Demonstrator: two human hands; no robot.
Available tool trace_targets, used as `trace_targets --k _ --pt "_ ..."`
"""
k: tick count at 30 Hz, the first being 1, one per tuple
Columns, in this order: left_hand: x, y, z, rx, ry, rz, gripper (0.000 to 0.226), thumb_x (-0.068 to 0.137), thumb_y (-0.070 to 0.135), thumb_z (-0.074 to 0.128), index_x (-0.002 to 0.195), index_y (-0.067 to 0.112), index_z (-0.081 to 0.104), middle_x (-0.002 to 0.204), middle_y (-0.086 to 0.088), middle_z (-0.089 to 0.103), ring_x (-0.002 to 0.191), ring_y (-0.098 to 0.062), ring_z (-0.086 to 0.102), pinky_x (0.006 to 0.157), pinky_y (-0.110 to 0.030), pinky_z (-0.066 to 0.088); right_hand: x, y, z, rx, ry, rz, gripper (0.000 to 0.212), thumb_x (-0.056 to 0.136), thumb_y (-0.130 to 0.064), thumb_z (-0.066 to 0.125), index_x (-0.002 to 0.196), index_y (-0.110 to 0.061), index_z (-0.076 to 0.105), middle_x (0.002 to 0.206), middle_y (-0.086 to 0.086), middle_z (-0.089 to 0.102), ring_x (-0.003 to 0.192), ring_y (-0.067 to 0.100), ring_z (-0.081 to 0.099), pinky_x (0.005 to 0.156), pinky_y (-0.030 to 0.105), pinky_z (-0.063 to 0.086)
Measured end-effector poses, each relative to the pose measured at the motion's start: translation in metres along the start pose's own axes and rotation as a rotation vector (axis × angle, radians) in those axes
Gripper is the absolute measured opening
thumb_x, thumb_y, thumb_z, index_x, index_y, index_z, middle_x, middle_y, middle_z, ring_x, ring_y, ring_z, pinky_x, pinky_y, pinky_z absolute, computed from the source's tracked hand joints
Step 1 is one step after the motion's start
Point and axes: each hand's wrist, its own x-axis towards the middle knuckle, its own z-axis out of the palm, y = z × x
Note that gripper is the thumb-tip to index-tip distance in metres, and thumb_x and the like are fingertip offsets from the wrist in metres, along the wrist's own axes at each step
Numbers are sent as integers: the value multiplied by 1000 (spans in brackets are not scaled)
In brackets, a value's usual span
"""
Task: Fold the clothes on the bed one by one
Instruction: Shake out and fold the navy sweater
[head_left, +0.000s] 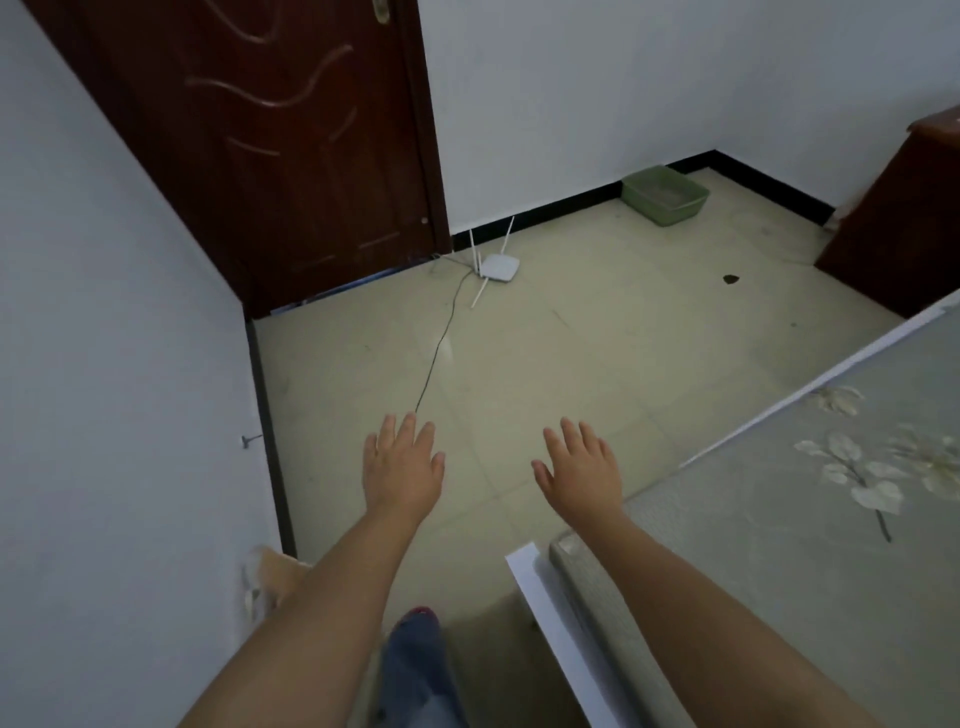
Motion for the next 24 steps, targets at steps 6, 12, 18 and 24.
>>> trace_targets --k 6,12,18,24 --pt "136 -42 -13 76 -53 183 50 98 40 28 145 24 21 155 2 13 143 -21 3 114 -38 8 117 -35 -1 67 6 160 52 98 -40 29 144 -17 25 155 7 17 142 23 14 112 34 15" --pt "251 9 -16 119 -122 424 47 98 37 30 143 23 28 154 4 17 143 -20 7 114 -37 8 184 -5 -7 163 62 333 51 97 -38 33 143 -14 30 154 8 20 141 24 18 112 34 18" --pt "346 127 -15 142 -140 742 47 98 36 30 143 21 28 154 1 17 142 -21 8 113 -38 9 240 87 -17 164 54 560 52 98 -38 31 143 -14 27 154 8 20 141 23 18 112 34 19" --pt "454 237 -43 227 -97 872 47 98 35 31 143 22 27 154 3 17 143 -19 6 114 -38 9 319 184 -58 216 86 734 51 98 -38 30 143 -14 27 154 8 19 141 24 17 113 36 17"
